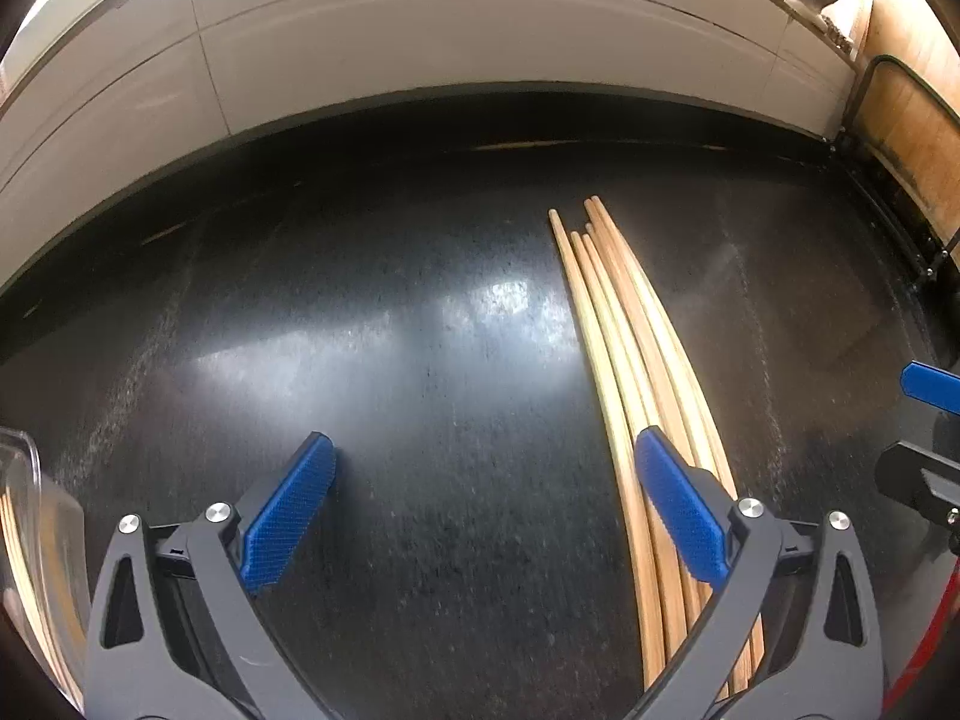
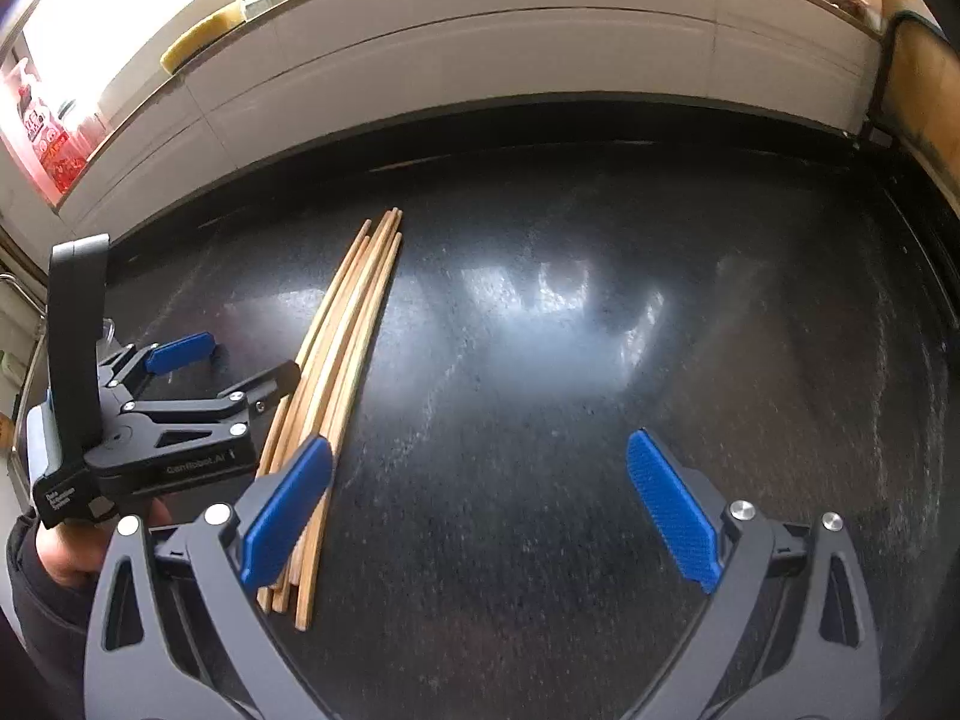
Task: Organize utensils
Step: 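Grasp one chopstick with the left tool while the right tool grasps another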
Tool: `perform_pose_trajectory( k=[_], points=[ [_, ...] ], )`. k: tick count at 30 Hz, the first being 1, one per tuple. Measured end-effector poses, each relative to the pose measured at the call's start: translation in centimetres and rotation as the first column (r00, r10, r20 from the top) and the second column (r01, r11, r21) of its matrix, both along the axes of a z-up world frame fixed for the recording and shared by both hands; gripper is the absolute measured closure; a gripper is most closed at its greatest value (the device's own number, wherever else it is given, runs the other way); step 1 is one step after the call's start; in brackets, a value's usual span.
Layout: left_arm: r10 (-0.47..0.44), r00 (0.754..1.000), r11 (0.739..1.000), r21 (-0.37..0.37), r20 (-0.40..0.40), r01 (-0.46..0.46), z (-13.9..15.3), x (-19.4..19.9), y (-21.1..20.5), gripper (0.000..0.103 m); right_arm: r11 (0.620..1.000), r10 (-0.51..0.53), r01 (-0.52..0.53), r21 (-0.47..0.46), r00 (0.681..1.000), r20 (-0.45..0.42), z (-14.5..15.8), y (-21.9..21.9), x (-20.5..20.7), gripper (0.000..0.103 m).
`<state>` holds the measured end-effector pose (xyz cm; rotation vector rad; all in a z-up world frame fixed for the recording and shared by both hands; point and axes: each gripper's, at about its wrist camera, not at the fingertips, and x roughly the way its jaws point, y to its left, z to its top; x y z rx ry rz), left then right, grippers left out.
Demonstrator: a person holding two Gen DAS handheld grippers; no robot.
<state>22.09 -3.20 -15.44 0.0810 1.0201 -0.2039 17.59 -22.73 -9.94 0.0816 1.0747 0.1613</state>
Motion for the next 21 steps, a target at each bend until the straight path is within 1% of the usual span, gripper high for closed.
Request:
perform_pose_trajectory(
  k=[2,3,6,8,9,10,14,16,18,20,21],
  points=[
    [-0.006,1.000,0.999,0.044,-0.002,0.006,-0.2,0.3,-0.3,0.006,1.000,-0.003,0.003,-0.009,1.000,0.005,0.0,0.0,0.3,0.008],
    [-0.016,1.000,0.999,0.051,0.017,0.015,-0.4,0.2,-0.3,0.006,1.000,-0.003,0.003,-0.019,1.000,0.009,-0.1,0.2,0.6,0.008],
    [-0.005,1.000,0.999,0.046,0.028,0.004,-0.4,-0.3,0.4,0.007,0.999,0.003,-0.002,-0.042,1.000,0.006,-0.9,1.0,1.6,0.008],
    [-0.002,0.999,0.999,0.045,0.046,0.000,-0.4,-0.6,0.8,0.011,0.998,0.011,-0.011,-0.059,1.000,-0.001,-1.7,2.0,2.5,0.010],
    [0.001,0.999,0.999,0.044,0.053,-0.003,-0.4,-0.7,0.9,0.015,0.998,0.011,-0.011,-0.062,1.000,-0.008,-2.1,2.4,3.0,0.014],
    [0.004,0.998,0.999,0.042,0.058,-0.007,-0.3,-0.8,1.1,0.022,0.998,0.010,-0.011,-0.061,1.000,-0.015,-2.4,2.7,3.3,0.015],
    [0.009,0.997,0.999,0.041,0.076,-0.013,0.1,-1.3,1.1,0.036,0.996,0.008,-0.011,-0.087,0.999,-0.031,-3.5,3.8,4.2,0.016],
    [0.000,0.997,0.999,0.038,0.080,-0.003,0.2,-1.6,1.0,0.048,0.996,0.012,-0.015,-0.086,0.999,-0.032,-3.7,4.0,4.2,0.016],
    [-0.013,0.996,0.999,0.040,0.087,0.009,0.3,-1.9,0.8,0.052,0.997,0.012,-0.015,-0.081,0.999,-0.033,-3.5,4.1,4.1,0.016],
    [-0.022,0.996,0.999,0.035,0.088,0.019,0.4,-1.5,0.6,0.061,0.994,0.022,-0.025,-0.106,0.999,-0.028,-3.5,4.3,4.2,0.016],
    [-0.024,0.996,0.999,0.036,0.089,0.021,0.4,-1.4,0.3,0.070,0.994,0.026,-0.028,-0.108,0.999,-0.023,-3.6,4.4,4.3,0.016]
  ],
)
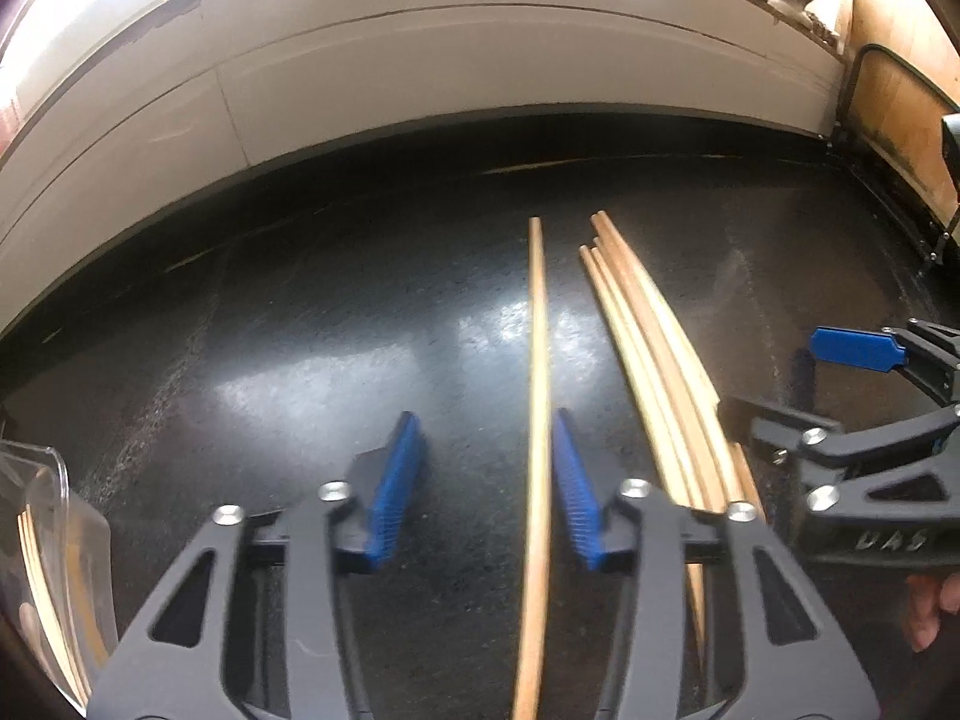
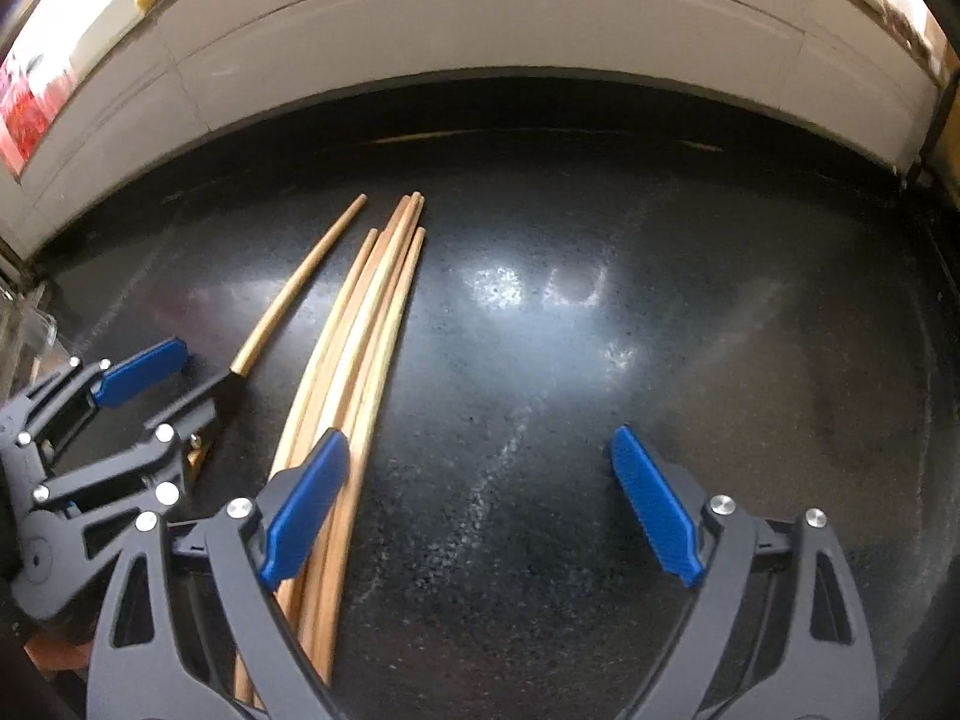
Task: Organize utensils
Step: 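Grasp one chopstick with the left tool while the right tool grasps another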
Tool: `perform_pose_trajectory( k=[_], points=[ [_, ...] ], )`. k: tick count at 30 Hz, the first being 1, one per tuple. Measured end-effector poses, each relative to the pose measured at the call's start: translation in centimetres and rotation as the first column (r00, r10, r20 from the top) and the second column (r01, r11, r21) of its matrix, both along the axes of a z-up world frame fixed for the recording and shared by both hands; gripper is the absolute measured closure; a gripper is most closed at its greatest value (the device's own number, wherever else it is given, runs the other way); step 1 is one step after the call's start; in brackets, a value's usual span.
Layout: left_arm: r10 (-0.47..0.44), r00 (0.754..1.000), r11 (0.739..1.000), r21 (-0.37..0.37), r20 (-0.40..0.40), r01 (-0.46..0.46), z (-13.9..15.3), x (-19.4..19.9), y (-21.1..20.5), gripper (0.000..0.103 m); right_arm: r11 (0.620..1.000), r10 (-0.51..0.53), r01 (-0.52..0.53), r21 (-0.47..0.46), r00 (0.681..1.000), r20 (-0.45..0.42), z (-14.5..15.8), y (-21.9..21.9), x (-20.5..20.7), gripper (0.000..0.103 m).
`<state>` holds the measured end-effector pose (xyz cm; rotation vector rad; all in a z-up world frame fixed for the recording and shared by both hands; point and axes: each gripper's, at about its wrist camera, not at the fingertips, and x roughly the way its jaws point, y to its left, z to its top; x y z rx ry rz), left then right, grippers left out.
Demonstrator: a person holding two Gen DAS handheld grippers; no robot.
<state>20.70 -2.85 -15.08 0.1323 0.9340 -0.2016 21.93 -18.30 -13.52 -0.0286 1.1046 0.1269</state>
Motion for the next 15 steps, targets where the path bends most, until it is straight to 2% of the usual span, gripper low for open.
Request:
perform_pose_trajectory(
  k=[4,8,11,12,13,14,15],
  points=[
    [0.002,1.000,1.000,-0.019,-0.009,-0.003,0.2,0.1,-0.3,0.096,1.000,0.000,0.000,-0.012,1.000,0.017,0.0,0.2,0.2,0.017],
    [0.002,1.000,0.999,-0.044,-0.025,-0.004,0.3,-0.7,-0.5,0.097,0.998,0.005,-0.005,-0.059,1.000,0.005,-0.3,0.7,-0.1,0.026],
    [0.026,0.999,0.999,-0.028,-0.019,-0.027,0.2,-1.5,-1.1,0.097,0.998,0.000,0.000,-0.055,1.000,0.010,-0.1,0.6,-0.4,0.027],
    [0.043,0.999,0.999,-0.028,-0.018,-0.043,0.1,-1.6,-1.3,0.097,0.999,0.002,-0.002,-0.050,1.000,0.012,0.0,0.7,-0.5,0.029],
    [0.051,0.999,0.998,-0.022,-0.018,-0.051,0.2,-1.9,-1.5,0.097,0.999,0.007,-0.006,-0.049,1.000,0.017,0.1,0.8,-0.6,0.034],
    [0.057,0.998,0.998,-0.013,-0.020,-0.058,0.2,-2.2,-1.7,0.097,0.999,0.009,-0.008,-0.047,1.000,0.023,0.4,0.8,-0.8,0.053],
    [0.064,0.998,0.998,-0.008,-0.024,-0.064,0.1,-2.3,-1.7,0.097,0.999,0.006,-0.005,-0.039,1.000,0.022,0.6,0.8,-1.1,0.081]
  ],
)
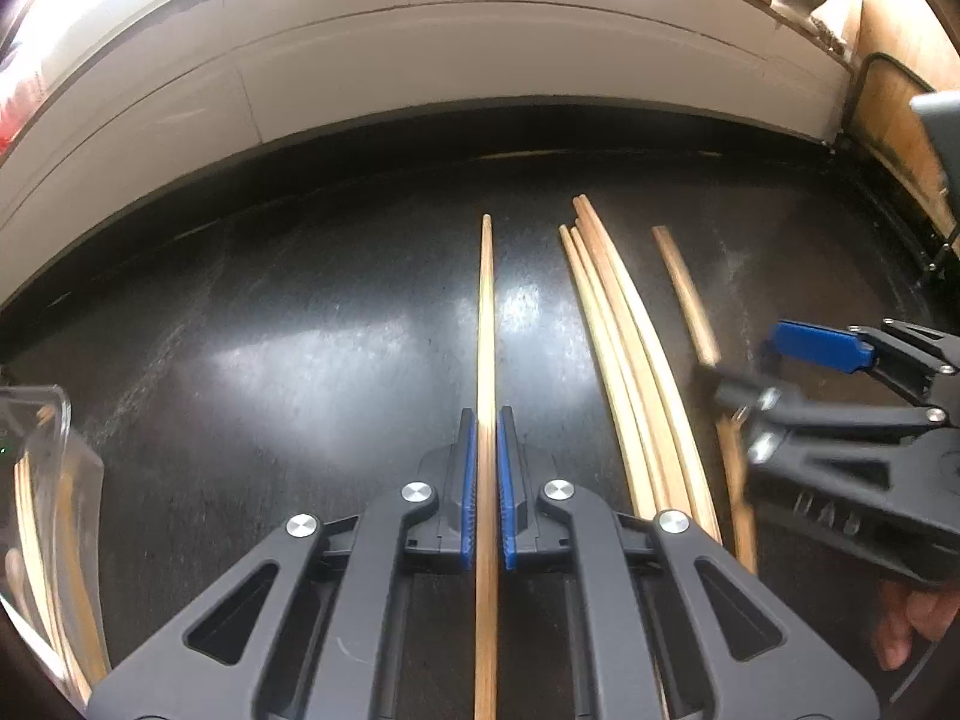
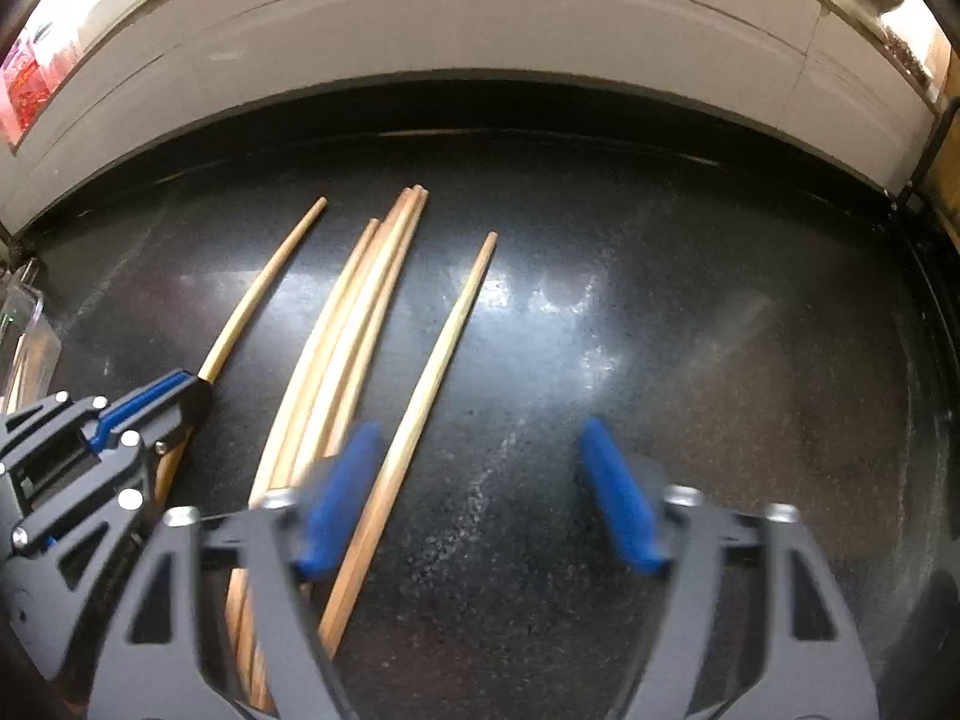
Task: Organize utensils
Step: 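Grasp one chopstick with the left tool while the right tool grasps another, then carry both chopsticks over the clear tray and open both tools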
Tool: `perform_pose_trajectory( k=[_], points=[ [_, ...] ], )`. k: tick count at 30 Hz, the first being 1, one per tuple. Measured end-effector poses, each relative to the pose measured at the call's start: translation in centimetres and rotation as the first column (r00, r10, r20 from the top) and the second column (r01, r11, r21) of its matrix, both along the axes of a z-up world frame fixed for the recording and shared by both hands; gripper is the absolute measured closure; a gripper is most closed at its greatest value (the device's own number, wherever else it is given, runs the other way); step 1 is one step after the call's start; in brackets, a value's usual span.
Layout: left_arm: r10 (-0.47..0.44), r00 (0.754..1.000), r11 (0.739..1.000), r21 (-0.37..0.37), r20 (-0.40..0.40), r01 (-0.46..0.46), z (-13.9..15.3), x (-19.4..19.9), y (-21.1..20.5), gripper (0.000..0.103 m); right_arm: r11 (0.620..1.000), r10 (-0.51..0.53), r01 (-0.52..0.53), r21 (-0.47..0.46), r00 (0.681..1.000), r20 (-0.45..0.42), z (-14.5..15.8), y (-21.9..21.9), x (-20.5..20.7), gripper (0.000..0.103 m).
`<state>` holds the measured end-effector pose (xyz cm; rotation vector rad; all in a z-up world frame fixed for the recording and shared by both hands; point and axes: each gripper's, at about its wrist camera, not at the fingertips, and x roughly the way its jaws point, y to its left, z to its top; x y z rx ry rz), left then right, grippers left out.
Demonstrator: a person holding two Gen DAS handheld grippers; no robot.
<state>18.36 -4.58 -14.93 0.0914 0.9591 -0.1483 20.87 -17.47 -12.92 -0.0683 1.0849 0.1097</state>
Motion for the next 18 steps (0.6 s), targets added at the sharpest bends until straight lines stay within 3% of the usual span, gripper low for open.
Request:
perform_pose_trajectory(
  k=[1,3,5,7,18],
  points=[
    [0.002,1.000,1.000,0.005,-0.006,-0.002,0.1,-0.3,0.0,0.097,1.000,-0.001,0.001,0.013,1.000,-0.007,0.0,0.0,0.0,0.090],
    [0.010,1.000,1.000,-0.009,-0.025,-0.010,0.2,-0.8,0.0,0.097,1.000,0.002,-0.002,0.031,1.000,-0.001,0.1,-0.1,-0.1,0.095],
    [0.030,0.998,0.998,-0.056,-0.049,-0.033,0.4,-1.0,0.6,0.097,0.999,-0.005,0.005,0.042,1.000,0.002,0.2,-0.3,-0.4,0.095],
    [0.059,0.996,0.995,-0.077,-0.068,-0.065,0.7,-1.9,1.4,0.097,0.992,-0.012,0.015,0.121,1.000,-0.024,0.5,-1.3,-0.9,0.095],
    [0.182,0.983,0.980,-0.087,0.033,-0.179,7.3,-10.9,6.3,0.097,0.972,0.035,-0.061,0.228,0.992,0.118,9.3,-0.8,-9.9,0.095]
  ],
)
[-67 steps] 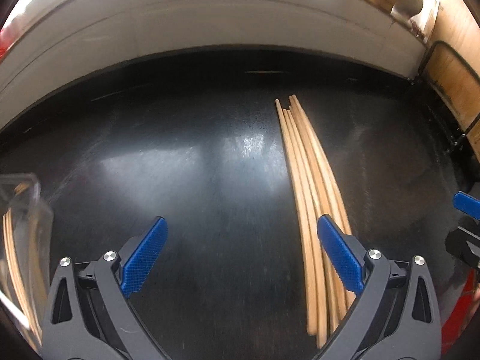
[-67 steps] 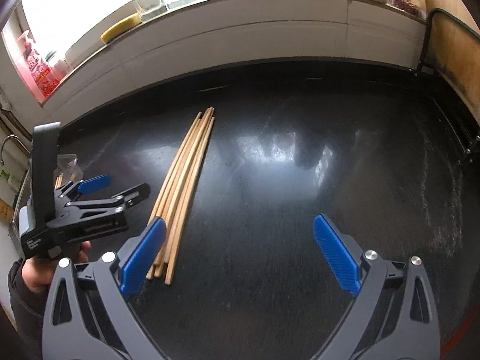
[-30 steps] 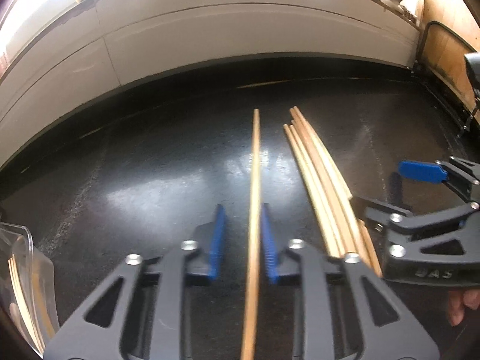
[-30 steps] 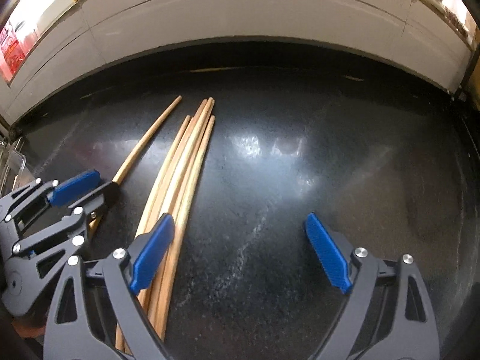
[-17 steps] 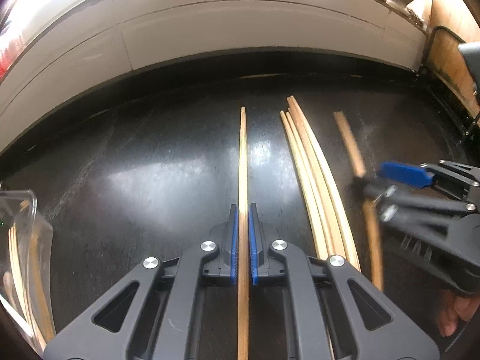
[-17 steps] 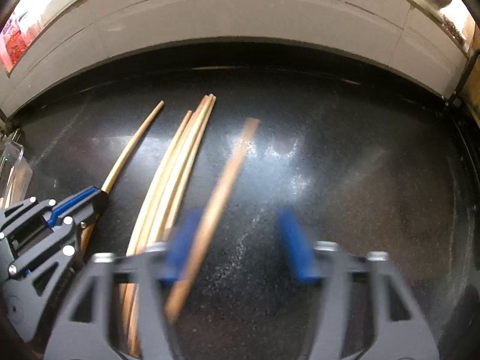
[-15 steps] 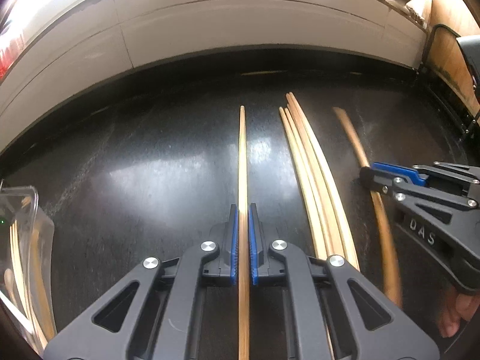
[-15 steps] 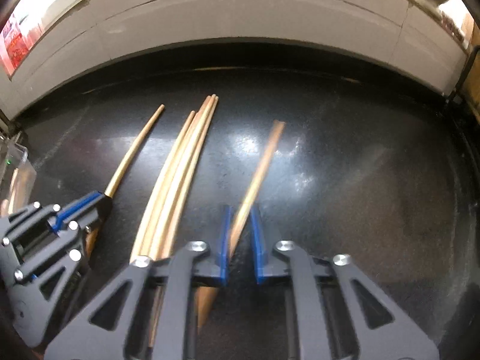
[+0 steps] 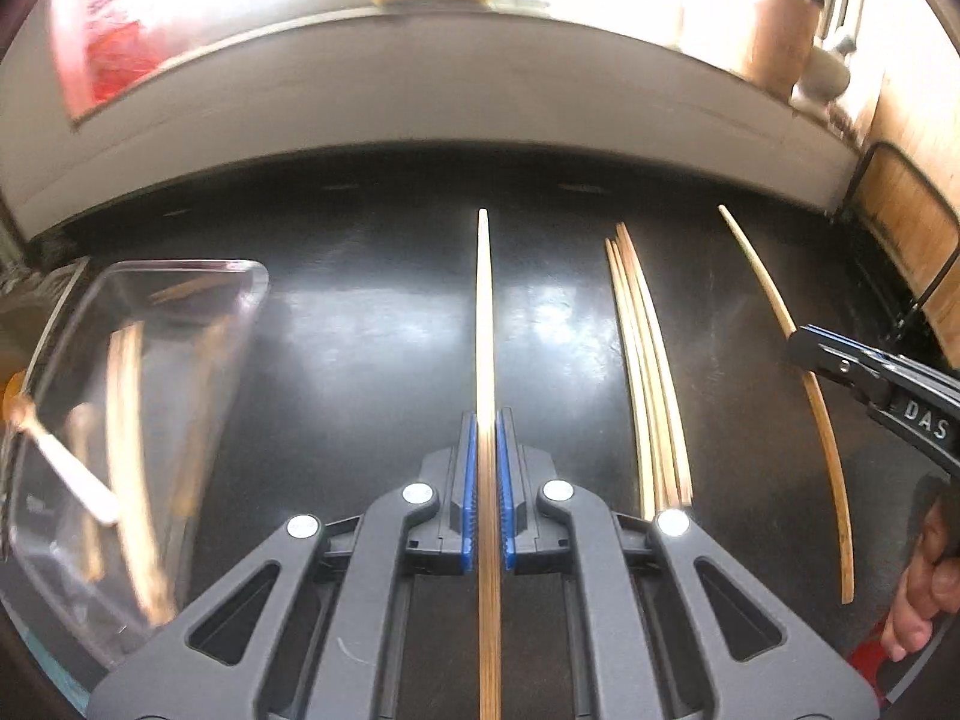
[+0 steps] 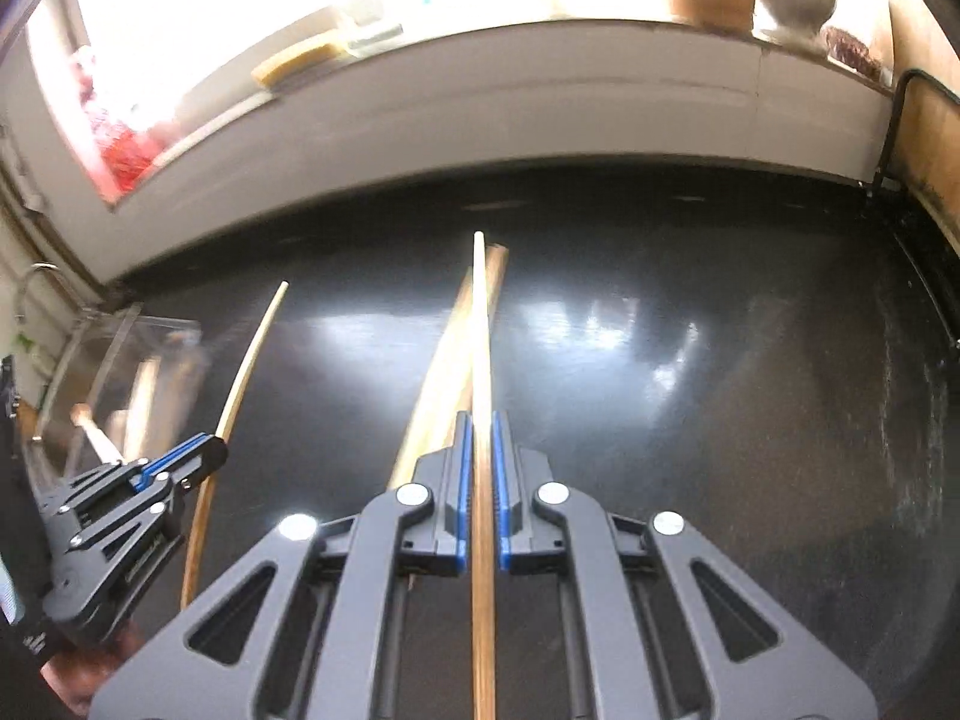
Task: Organize utensils
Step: 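Carry both chopsticks over the clear tray and open both tools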
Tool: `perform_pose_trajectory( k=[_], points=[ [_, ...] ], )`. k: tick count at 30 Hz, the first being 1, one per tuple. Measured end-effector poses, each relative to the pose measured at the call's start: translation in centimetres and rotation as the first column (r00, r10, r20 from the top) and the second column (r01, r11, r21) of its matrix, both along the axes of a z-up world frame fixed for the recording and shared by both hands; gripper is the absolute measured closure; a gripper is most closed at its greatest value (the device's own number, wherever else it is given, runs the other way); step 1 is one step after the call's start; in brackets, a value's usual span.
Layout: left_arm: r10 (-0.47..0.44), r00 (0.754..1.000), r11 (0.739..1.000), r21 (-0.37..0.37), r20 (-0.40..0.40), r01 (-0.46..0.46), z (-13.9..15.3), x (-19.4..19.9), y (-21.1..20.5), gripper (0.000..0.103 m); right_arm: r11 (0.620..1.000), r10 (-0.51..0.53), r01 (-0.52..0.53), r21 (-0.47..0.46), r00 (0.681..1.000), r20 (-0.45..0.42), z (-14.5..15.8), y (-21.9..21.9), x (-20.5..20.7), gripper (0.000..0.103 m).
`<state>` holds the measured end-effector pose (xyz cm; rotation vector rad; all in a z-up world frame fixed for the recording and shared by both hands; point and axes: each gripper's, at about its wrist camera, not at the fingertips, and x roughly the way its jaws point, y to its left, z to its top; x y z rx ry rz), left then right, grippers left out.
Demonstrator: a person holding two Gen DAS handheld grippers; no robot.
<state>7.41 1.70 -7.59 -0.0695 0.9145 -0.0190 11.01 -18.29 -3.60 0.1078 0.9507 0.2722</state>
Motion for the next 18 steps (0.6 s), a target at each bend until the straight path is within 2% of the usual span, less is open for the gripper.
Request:
perform_pose_trajectory(
  k=[8,12,18],
  points=[
    [0.082,0.996,0.996,-0.032,0.038,-0.080,3.7,-4.3,5.1,0.097,0.991,0.094,-0.099,0.093,0.994,0.048,4.0,3.1,-3.3,0.095],
    [0.128,0.990,0.991,-0.048,0.057,-0.126,5.5,-6.5,7.6,0.097,0.980,0.164,-0.169,0.103,0.985,0.056,4.8,6.9,-4.4,0.096],
    [0.220,0.972,0.975,-0.056,0.087,-0.215,6.2,-8.7,12.0,0.097,0.950,0.286,-0.290,0.114,0.957,0.048,5.6,13.2,-5.1,0.095]
  ],
)
